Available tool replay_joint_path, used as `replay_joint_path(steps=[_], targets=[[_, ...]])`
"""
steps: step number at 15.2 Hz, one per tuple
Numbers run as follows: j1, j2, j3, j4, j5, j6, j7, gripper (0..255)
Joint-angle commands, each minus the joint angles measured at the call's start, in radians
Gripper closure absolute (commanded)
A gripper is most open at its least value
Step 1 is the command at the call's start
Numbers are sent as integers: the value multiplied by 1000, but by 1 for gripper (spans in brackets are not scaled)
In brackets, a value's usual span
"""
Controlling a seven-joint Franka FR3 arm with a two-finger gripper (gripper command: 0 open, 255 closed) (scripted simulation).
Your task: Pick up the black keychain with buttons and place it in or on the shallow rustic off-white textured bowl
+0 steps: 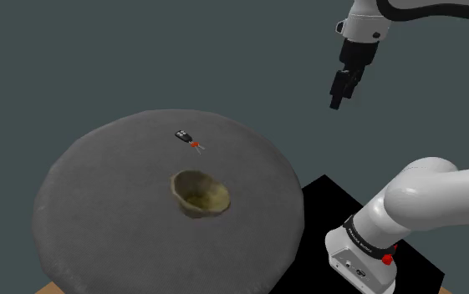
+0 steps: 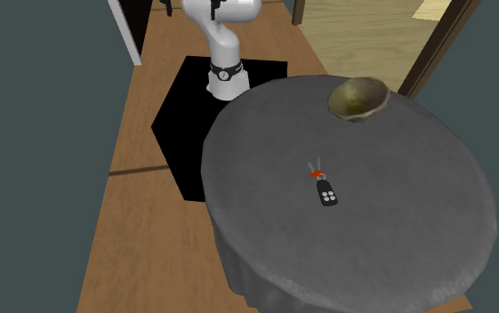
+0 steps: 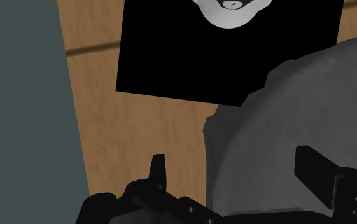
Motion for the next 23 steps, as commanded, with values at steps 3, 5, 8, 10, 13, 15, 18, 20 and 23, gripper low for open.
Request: replay_joint_path(steps=[3,5,8,10,13,15,18,20,23], targets=[[10,35,26,-11,30,51,39,0],[20,74,52,-17,57,103,76,0],[34,142,91,-17,94,182,130,0],[42,192,117,-11,114,234,165,0],[53,274,155,9,138,310,217,0],[59,333,179,28,148,359,252,0],[66,426,215,67,156,428,304,0],[71,491,238,99,155,471,340,0],[78,592,269,156,143,528,395,0]])
